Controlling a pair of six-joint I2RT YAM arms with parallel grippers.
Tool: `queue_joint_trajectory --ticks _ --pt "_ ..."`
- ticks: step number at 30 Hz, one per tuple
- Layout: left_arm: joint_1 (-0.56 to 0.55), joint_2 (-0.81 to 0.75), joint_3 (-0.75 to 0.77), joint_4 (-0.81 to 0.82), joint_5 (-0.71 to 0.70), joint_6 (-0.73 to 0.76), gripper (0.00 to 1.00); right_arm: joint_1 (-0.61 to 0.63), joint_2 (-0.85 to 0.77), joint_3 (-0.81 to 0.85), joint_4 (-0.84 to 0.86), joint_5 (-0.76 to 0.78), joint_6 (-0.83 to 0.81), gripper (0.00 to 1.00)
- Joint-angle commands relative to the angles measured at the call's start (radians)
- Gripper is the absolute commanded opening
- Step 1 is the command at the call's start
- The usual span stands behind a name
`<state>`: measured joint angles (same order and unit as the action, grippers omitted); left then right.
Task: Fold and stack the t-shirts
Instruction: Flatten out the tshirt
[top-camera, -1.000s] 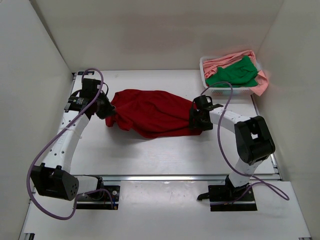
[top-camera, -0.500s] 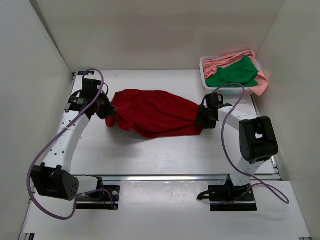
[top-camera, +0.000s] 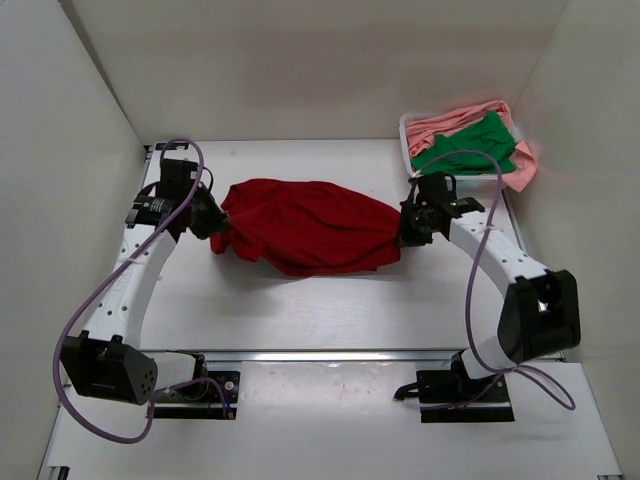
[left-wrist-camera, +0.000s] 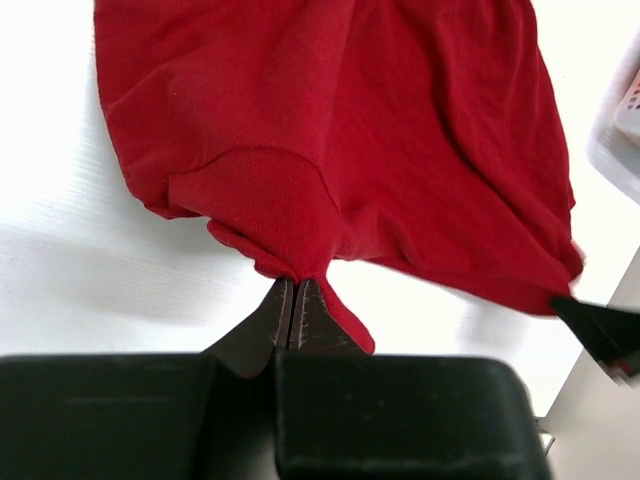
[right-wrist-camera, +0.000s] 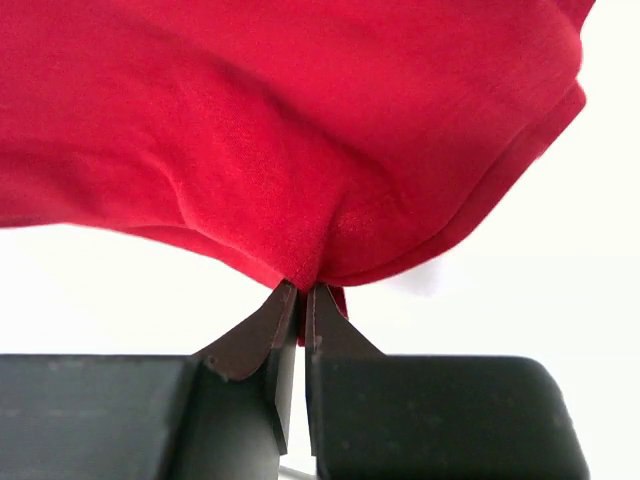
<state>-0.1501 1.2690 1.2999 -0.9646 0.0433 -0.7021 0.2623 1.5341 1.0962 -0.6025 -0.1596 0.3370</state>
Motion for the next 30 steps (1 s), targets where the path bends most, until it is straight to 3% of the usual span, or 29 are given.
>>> queue_joint_trajectory --ticks 1,6,8,12,13,15,18,20,23,26,30 --pt "0.021 -0.056 0.009 0.013 0.000 0.006 0.00 -0.021 -0.103 0.060 -0.137 -0.092 -0.039 0.00" --pt "0.046 -0.054 0.015 0.026 0.007 -0.002 0.00 -0.077 -0.057 0.152 -0.079 -0.162 -0.067 0.00" --pt "0.049 -0.049 0.028 0.027 0.012 -0.011 0.00 -0.097 0.073 0.235 -0.045 -0.185 -0.070 0.00" --pt "0.041 -0.022 0.074 0.027 0.007 -0.005 0.00 -0.110 0.381 0.552 -0.034 -0.155 -0.069 0.03" --pt "0.041 -0.008 0.078 0.024 0.007 -0.002 0.00 -0.112 0.424 0.608 -0.045 -0.120 -0.058 0.08" --pt "0.029 -0.003 0.093 0.024 0.000 0.000 0.00 -0.115 0.570 0.835 -0.104 -0.069 -0.058 0.31" --pt "0.020 0.004 0.095 0.024 -0.006 0.010 0.00 -0.086 0.627 0.968 -0.249 0.034 -0.073 0.47" --pt "0.007 0.001 0.088 0.023 -0.013 0.012 0.00 -0.052 0.577 0.880 -0.257 0.116 -0.076 0.47" --pt "0.001 0.004 0.082 0.020 -0.014 0.007 0.00 0.006 0.401 0.526 -0.162 0.138 -0.056 0.45" --pt "-0.008 0.003 0.072 0.040 -0.007 0.013 0.00 0.075 0.239 0.296 -0.067 0.157 -0.013 0.44" --pt "-0.013 0.003 0.050 0.044 0.007 0.004 0.00 0.120 0.190 0.154 -0.010 0.182 0.031 0.47"
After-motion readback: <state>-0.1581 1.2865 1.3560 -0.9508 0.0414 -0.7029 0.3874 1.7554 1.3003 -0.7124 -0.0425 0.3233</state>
